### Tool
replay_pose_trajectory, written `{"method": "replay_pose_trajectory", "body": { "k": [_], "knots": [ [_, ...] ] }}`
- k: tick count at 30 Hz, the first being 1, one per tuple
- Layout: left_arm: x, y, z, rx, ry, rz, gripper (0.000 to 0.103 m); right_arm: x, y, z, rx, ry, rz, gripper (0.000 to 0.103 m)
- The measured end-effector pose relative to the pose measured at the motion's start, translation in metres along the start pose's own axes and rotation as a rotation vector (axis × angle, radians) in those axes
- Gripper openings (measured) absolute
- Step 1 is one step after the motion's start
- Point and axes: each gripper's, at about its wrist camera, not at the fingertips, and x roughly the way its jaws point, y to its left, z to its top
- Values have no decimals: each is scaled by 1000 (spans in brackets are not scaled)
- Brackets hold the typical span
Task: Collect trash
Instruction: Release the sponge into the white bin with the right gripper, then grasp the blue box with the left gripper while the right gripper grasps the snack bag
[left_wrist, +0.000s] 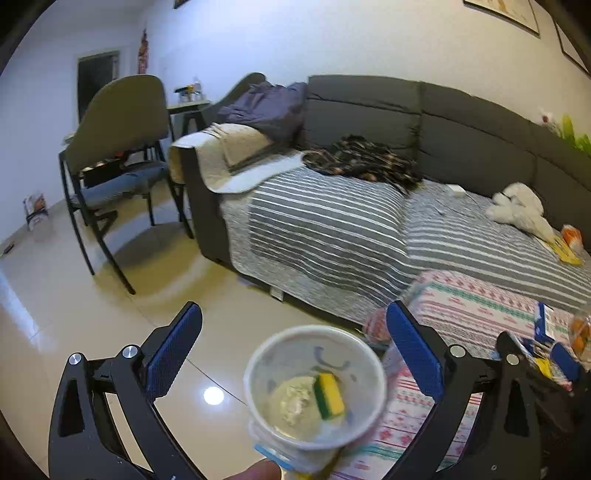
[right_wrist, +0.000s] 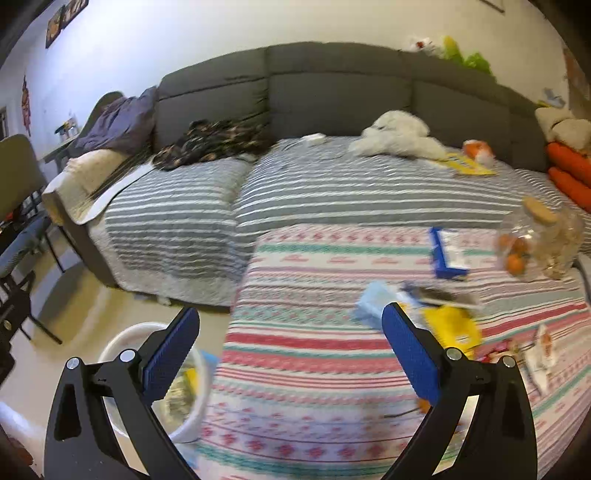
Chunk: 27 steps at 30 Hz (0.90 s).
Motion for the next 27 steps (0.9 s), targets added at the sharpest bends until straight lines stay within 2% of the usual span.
{"method": "replay_pose_trajectory", "body": {
  "k": [8,18,27],
  "knots": [
    [-5,-54,-10,47,19,-71,96,-11,-63,1,14,-40,-90,96],
    [-11,-130,-32,151,37,-160,96,-20,-128,-2,73,-42,-145,96],
    [-20,-173,-47,190,47,-219,96,-27,-183,-11,139,-31,-196,96]
  ]
}}
